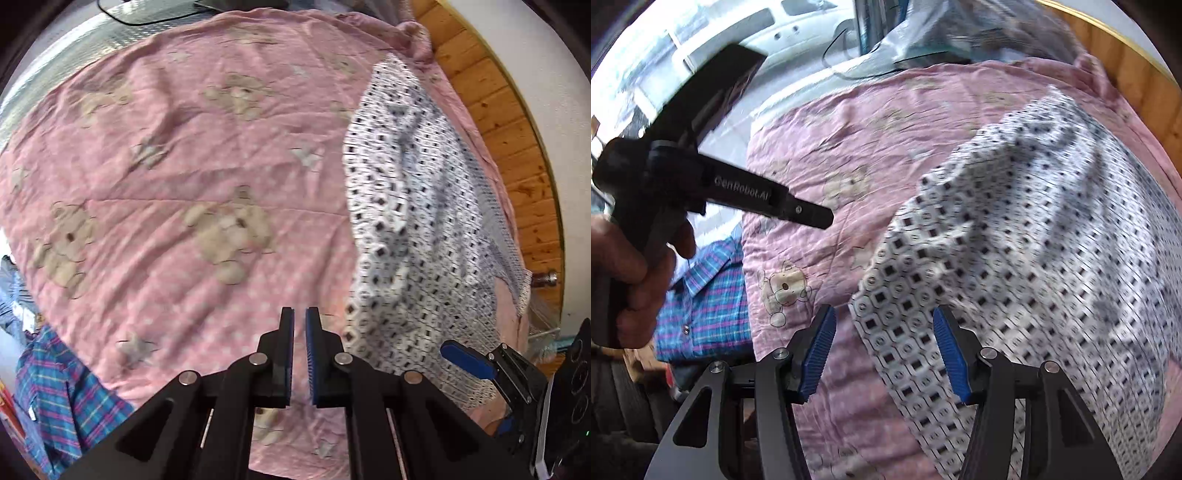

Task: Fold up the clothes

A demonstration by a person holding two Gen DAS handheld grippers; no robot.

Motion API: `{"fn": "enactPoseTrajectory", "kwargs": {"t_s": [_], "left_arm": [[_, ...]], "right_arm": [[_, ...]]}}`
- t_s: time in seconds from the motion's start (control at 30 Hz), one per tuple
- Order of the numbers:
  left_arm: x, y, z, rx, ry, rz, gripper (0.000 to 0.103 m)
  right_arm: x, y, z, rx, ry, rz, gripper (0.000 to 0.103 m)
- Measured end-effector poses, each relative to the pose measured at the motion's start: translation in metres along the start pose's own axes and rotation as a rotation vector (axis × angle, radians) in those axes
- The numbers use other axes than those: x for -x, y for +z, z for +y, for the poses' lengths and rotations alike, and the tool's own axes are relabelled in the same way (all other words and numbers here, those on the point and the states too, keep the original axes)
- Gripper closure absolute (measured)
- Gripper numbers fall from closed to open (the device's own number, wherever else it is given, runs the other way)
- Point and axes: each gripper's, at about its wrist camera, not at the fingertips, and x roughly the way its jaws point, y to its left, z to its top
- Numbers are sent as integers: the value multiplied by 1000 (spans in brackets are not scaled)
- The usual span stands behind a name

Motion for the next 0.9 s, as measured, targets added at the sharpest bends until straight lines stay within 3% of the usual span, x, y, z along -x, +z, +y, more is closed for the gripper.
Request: {"fn": "enactPoseTrajectory", "kwargs": {"t_s": [0.07,0.1,0.13,0.17,0.3,0.37,0.43,0.5,0.63,0.7,0.77,0.83,0.9], "left_arm": [[1,1,12,16,62,-9,97],[3,2,17,18,60,-17,97],[6,2,21,21,57,-25,97],[7,2,21,24,48,-30,97],[14,6,21,19,-14,-52,96],[14,9,12,20,-90,-61,96],[4,11,2,45,-203,-53,96],[-14,13,-13,72,-286,-32,95],[-41,16,-40,105,-400,-5,94],[-53,19,-57,128,-458,3,87],[-63,22,-79,117,-484,2,71],[-71,25,-100,112,-526,-1,63],[-78,26,-115,106,-526,-3,62]], "right_arm": [[-29,3,11,62,-60,55,50],[-31,4,9,60,-71,53,56],[-30,4,6,52,-73,40,89],[-24,6,-4,8,-74,36,98],[37,-10,-93,-407,25,-89,99],[52,-37,-145,-653,78,-141,99],[53,-62,-181,-810,75,-139,99],[51,-79,-202,-866,36,-129,99],[44,-91,-205,-883,67,-115,98],[40,-90,-205,-889,80,-116,98],[35,-89,-206,-897,91,-116,98],[32,-87,-206,-892,90,-111,98],[31,-88,-209,-884,81,-104,97]]}}
